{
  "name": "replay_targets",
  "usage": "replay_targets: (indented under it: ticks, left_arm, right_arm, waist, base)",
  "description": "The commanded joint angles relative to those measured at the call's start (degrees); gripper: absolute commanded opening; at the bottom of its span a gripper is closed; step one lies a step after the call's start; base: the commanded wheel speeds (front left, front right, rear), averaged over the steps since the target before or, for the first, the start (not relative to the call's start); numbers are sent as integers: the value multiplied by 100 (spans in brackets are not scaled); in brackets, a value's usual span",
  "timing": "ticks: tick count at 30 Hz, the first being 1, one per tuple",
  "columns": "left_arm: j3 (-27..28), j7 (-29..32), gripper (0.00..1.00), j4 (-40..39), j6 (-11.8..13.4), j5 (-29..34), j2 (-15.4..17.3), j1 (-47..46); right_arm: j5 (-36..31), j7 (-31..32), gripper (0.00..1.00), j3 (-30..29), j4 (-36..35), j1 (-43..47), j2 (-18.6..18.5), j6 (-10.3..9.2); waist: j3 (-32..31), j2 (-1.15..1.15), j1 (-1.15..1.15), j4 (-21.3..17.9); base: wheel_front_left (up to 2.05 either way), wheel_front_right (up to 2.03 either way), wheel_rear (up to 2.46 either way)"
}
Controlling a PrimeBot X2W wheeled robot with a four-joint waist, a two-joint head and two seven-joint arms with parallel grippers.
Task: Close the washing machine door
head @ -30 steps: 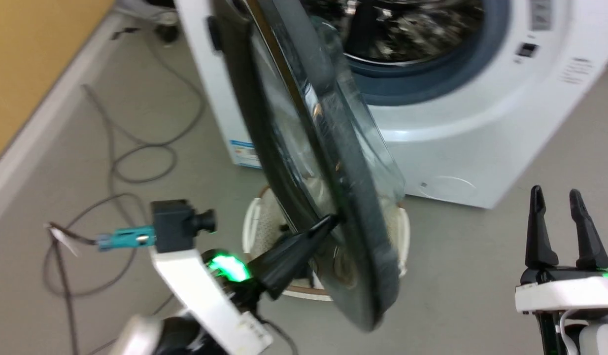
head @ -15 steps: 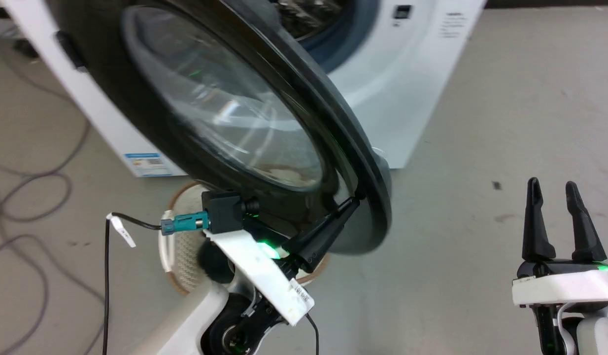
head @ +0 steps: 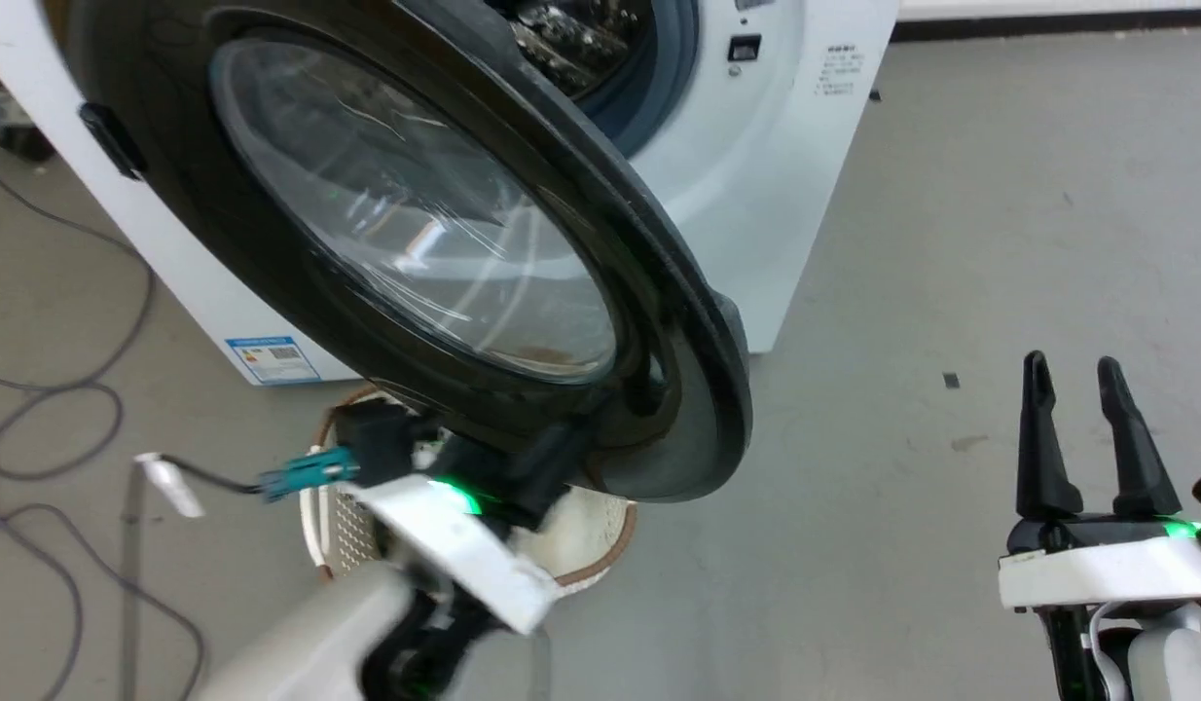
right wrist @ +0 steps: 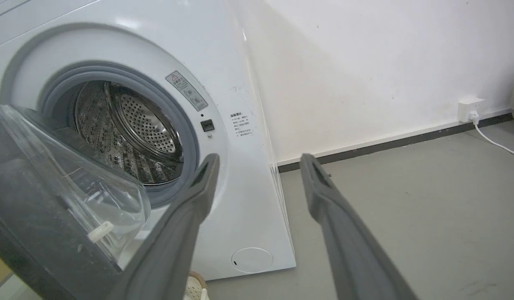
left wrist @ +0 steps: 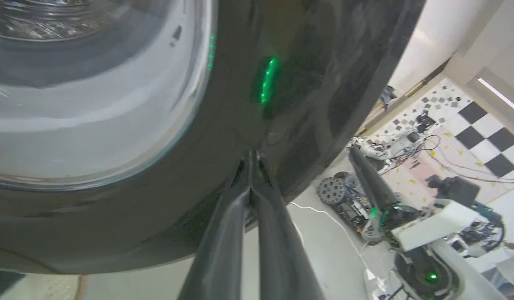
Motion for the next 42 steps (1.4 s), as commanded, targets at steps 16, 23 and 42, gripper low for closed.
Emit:
replay_targets:
  ticks: [16, 23, 42]
  left_arm:
    - [2646, -313, 0, -416, 2760, 5354, 23, 1007]
    - [3393, -313, 100, -811, 3152, 5881, -379, 1865]
    - [4160, -314, 100, -964, 2471, 6548, -1306, 2844]
  right_arm:
    - [-311, -25, 100, -206, -926, -298, 8, 5]
    - [-306, -25, 100, 277, -1696, -683, 8, 5]
    - [1, -25, 0, 3837, -1662, -1049, -1396, 5]
  waist:
    - [-550, 0, 0, 583]
    - [-591, 0, 0, 812]
    - [-614, 0, 0, 1091]
  base:
    - [0, 0, 0]
    - [0, 0, 0]
    - [0, 0, 0]
